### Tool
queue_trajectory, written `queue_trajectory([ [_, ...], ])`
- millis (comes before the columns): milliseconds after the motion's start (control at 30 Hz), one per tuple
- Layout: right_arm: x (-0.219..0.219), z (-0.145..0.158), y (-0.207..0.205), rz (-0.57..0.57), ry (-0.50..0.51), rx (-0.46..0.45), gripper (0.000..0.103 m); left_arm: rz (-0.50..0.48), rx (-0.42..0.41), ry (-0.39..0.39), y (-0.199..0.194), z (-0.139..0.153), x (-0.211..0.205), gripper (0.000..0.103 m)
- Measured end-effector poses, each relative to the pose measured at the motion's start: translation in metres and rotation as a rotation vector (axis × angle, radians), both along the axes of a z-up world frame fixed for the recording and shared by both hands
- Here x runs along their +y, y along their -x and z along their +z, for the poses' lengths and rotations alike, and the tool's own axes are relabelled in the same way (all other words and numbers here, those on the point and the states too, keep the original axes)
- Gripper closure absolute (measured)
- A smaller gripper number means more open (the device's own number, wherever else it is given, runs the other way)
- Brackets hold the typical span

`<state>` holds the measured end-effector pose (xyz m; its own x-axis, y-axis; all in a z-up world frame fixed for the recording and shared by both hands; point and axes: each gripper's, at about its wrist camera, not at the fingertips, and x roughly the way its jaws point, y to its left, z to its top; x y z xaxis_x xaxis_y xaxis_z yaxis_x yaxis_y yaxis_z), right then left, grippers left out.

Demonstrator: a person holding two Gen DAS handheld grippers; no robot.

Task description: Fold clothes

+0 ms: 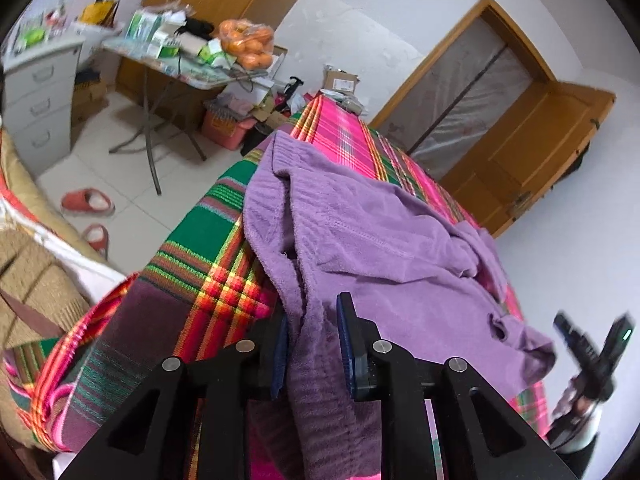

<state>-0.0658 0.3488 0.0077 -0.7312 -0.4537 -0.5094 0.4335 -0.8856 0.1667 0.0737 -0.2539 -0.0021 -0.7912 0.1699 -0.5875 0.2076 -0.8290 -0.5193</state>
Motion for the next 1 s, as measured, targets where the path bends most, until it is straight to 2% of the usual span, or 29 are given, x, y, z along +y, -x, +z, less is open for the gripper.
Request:
queue_trajectory([
  [33, -0.016, 0.001, 0.002, 0.050, -0.006, 0.003, 0.065, 0.010, -0.003, 0.015, -0.001, 0.000, -0.001, 0.090],
  [133, -0.069, 0.002, 0.006, 0.209, -0.026, 0.010, 0.064, 0.038, -0.006, 0.025, -0.002, 0.000, -0.007, 0.092],
  [333, -0.142, 0.010, 0.003, 0.395, -0.079, 0.038, 0.063, 0.060, 0.018, 0.069, 0.006, 0.012, -0.023, 0.093],
  [433, -0.170, 0.020, 0.007, 0.454, -0.105, 0.078, 0.063, 0.077, 0.002, 0.052, 0.015, 0.010, -0.038, 0.094],
  [567, -0.208, 0.021, 0.028, 0.530, -0.172, 0.084, 0.061, 0.071, -0.023, 0.005, 0.022, -0.004, -0.047, 0.093],
  [733, -0.264, 0.008, 0.056, 0.633, -0.274, 0.060, 0.061, 0.066, 0.003, -0.020, 0.018, -0.008, -0.048, 0.093],
  [1000, -0.354, -0.037, 0.087, 0.816, -0.411, -0.031, 0.061, 0.064, 0.009, 0.020, 0.020, -0.007, -0.040, 0.093],
])
